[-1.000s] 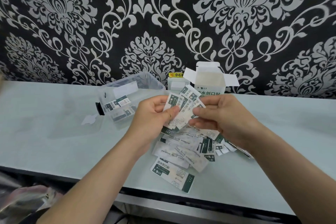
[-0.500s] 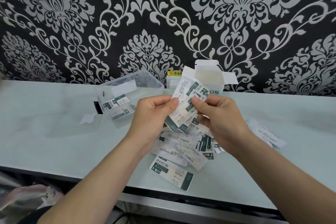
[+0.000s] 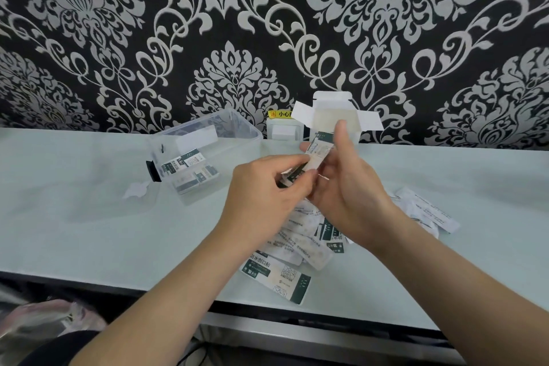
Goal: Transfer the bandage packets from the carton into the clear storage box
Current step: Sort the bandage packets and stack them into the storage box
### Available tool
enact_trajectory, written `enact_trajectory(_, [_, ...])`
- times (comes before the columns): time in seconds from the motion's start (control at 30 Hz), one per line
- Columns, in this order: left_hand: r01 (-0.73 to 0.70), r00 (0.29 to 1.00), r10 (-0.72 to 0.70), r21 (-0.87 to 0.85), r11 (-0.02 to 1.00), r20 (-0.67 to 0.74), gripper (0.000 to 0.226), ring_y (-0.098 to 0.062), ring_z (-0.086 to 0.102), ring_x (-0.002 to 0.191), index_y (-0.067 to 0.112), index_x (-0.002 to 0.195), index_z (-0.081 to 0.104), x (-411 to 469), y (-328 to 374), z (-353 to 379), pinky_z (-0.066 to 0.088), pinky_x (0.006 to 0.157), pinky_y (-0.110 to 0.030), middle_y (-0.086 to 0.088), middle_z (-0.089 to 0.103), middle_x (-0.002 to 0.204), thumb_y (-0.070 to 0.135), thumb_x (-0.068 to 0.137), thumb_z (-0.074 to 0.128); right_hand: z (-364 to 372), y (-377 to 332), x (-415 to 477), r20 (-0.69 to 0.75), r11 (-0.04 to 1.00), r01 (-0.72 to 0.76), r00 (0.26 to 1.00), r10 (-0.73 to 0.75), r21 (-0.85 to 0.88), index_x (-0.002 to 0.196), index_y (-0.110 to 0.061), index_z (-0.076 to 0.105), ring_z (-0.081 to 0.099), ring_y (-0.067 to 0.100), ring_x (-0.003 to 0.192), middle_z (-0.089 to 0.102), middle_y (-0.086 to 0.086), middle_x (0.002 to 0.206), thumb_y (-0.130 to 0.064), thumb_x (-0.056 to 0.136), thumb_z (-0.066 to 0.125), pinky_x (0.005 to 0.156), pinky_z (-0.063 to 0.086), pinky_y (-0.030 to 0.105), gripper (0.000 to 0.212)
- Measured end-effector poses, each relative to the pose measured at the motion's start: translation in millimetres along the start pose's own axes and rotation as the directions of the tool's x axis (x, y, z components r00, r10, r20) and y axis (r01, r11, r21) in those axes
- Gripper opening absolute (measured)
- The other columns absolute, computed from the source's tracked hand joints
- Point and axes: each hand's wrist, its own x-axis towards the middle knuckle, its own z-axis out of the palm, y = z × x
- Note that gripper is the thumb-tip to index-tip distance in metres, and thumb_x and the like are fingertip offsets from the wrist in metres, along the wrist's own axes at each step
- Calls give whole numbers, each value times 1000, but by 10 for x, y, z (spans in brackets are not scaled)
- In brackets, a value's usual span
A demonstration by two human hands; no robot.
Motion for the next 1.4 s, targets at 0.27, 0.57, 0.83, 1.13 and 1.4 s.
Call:
enact_trajectory(0.27, [-149, 807, -91, 349, 925, 584, 70, 8, 41, 110, 52, 123, 47, 26, -50, -380, 40, 93, -21, 26, 49, 121, 45, 64, 84, -83, -96, -7, -198, 801, 97, 945, -260, -590, 81, -13, 67, 62, 28, 63, 65, 12, 66, -24, 97, 48, 66, 50, 41, 27])
enact_trajectory(0.57, [-456, 722, -46, 525, 718, 690, 69, -10, 35, 130, 34, 143, 38, -68, -363, -270, 32, 108, -32, 13, 43, 143, 52, 82, 66, -26, 42, -55, -95, 709, 145, 953, -287, -691, 58, -20, 66, 64, 42, 79, 72, 17, 74, -34, 101, 40, 78, 52, 48, 52])
enact_trajectory(0.83, [-310, 800, -26, 449, 838, 599, 35, -5, 58, 108, 32, 125, 63, -53, -442, -342, 46, 95, -28, 13, 68, 119, 39, 91, 61, -104, 11, -19, -261, 920, -2, 959, -109, -392, 74, -9, 47, 50, 24, 55, 30, 5, 54, -21, 98, 46, 56, 55, 35, 26])
enact_trajectory(1.13, [-147, 980, 118, 179, 973, 163, 12, -8, 53, 55, 23, 84, 74, -37, -368, -300, 39, 55, -17, 9, 67, 65, 19, 91, 64, -110, -8, 7, -89, 975, -83, 994, 66, -208, 84, -14, 52, 25, 10, 52, 33, -4, 63, -54, 83, 63, 48, 18, 23, 41])
enact_trajectory(1.4, [319, 948, -282, -423, 848, 149, 19, -12, 72, 77, 18, 99, 73, -112, 49, 5, 53, 65, -23, 0, 76, 87, 18, 97, 54, 157, 168, -93, -19, 947, 5, 1000, -12, -322, 109, -13, 66, 69, 18, 70, 73, 8, 83, -35, 93, 59, 59, 58, 31, 29])
